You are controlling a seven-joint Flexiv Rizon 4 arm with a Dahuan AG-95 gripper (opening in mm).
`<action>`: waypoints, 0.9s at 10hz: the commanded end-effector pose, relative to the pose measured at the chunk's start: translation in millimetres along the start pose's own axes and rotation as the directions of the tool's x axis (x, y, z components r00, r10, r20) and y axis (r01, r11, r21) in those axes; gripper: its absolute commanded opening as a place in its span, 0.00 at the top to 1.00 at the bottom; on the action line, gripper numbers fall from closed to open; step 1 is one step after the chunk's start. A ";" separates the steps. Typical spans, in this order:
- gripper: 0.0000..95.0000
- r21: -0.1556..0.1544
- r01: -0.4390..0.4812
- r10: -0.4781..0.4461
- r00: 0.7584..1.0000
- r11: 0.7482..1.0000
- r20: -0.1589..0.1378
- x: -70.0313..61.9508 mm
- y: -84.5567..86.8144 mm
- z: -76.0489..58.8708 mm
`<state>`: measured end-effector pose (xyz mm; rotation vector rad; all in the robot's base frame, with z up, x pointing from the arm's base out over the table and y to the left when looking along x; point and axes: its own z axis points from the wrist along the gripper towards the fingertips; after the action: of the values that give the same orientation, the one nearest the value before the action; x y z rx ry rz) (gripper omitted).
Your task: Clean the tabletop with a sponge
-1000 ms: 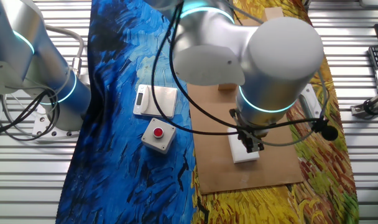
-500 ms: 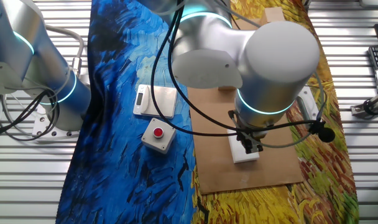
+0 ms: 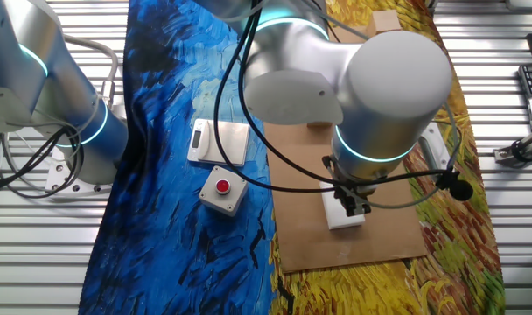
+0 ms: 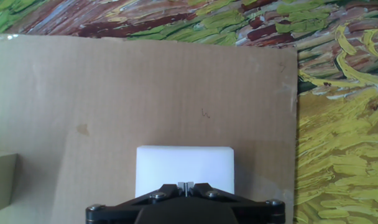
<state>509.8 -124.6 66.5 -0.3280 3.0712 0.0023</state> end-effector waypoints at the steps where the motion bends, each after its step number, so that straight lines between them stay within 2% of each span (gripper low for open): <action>1: 0.20 0.010 0.001 -0.001 1.000 1.000 0.000 0.6 -0.2 0.4; 2: 0.00 0.009 0.000 0.000 1.000 1.000 0.002 0.7 -0.2 0.4; 9: 0.00 0.006 -0.018 0.018 1.000 1.000 0.008 0.8 -0.2 0.4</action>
<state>509.0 -125.1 65.4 -0.2949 3.0648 -0.0070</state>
